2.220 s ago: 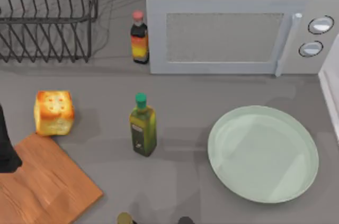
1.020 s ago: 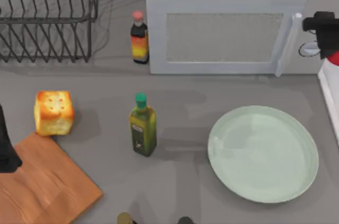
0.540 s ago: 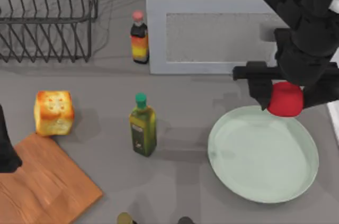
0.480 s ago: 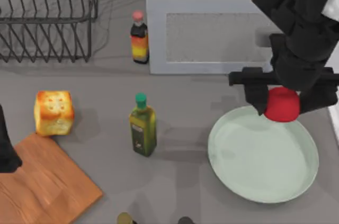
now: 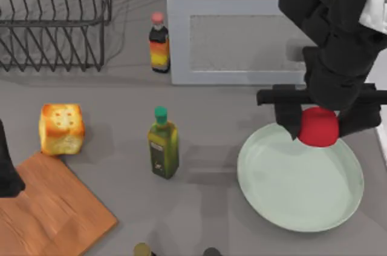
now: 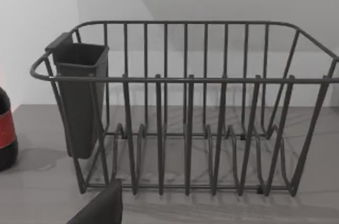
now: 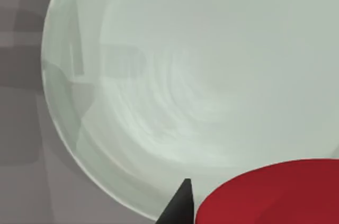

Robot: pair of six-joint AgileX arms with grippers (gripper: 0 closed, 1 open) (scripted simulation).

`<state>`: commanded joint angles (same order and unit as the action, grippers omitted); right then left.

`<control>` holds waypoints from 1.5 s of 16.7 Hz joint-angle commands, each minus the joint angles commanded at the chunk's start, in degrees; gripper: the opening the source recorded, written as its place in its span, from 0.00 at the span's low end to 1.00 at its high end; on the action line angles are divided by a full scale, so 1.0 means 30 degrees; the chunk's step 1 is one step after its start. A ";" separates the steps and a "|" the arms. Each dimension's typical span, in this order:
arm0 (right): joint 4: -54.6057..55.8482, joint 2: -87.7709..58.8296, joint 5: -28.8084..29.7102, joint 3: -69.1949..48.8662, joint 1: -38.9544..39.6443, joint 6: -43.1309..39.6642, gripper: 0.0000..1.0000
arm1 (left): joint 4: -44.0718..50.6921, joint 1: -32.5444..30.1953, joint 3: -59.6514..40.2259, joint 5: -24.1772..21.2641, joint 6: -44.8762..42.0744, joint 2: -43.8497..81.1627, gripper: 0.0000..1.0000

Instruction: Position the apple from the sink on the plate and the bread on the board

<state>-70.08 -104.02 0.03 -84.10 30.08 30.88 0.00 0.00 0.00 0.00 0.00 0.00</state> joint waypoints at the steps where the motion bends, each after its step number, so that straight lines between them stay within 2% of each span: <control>1: 0.0000 0.0000 0.0000 0.0000 0.0000 0.0000 0.23 | 0.0000 0.0000 0.0000 0.0000 0.0000 0.0000 1.00; 11: 0.0000 0.0000 0.0000 0.0000 0.0000 0.0000 0.98 | 0.0000 0.0000 0.0000 0.0000 0.0000 0.0000 1.00; 21: 0.0003 0.0011 0.0000 -0.0002 -0.0031 -0.0002 1.00 | 0.0000 0.0000 0.0000 0.0000 0.0000 0.0000 1.00; 25: 0.1280 0.1937 0.0000 0.1541 -0.0577 -0.0565 1.00 | 0.0000 0.0000 0.0000 0.0000 0.0000 0.0000 1.00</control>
<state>-66.24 -98.21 0.03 -79.48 28.35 29.18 0.00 0.00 0.00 0.00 0.00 0.00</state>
